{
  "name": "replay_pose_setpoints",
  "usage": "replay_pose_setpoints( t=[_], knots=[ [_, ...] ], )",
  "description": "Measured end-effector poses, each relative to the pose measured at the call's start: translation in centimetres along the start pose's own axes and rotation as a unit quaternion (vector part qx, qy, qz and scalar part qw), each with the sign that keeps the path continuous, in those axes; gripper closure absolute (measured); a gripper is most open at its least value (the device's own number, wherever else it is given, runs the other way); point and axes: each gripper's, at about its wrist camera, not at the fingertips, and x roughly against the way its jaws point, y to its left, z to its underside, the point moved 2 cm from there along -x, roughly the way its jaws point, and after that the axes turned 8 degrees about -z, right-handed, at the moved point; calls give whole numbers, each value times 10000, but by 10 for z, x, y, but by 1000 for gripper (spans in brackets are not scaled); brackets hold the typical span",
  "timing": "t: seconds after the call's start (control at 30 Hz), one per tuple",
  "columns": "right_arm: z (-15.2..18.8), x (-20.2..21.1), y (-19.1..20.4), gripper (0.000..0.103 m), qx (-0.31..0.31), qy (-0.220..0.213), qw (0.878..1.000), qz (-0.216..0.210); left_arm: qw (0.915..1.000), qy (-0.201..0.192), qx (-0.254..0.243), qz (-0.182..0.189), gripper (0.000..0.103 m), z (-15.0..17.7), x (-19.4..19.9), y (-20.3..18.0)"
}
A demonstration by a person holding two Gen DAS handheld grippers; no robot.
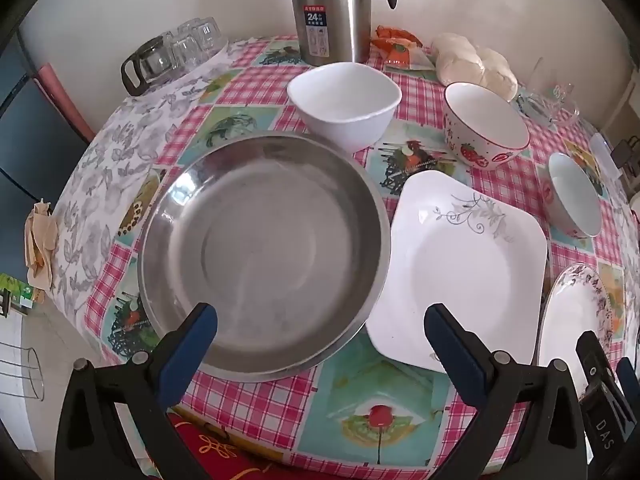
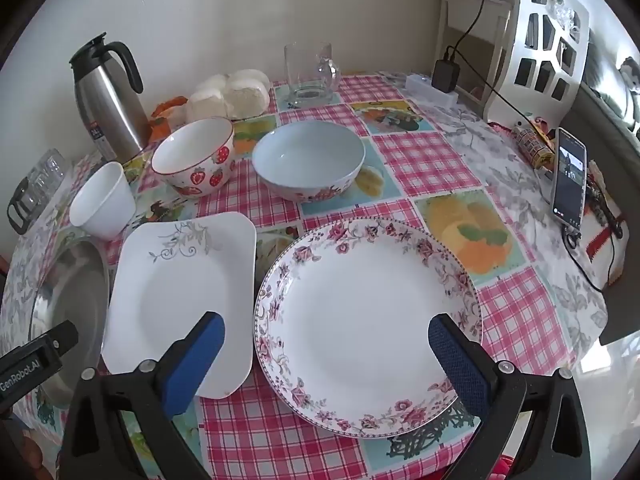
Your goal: Organize plates and bowls
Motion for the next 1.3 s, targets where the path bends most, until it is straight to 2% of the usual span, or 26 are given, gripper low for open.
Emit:
replay_pose_setpoints(
  t=[0.13,0.37,1.3],
  knots=[
    [1,3,-3,0,13,11,10000,54,9996,249,-121,-73,0,1,-11,-4],
    [4,-6,1,0,66,85,9999,66,9992,334,-181,-78,0,1,-16,-1],
    [4,-9,7,0,220,184,9995,127,9992,351,-140,-122,0,-2,-14,-1]
  ],
)
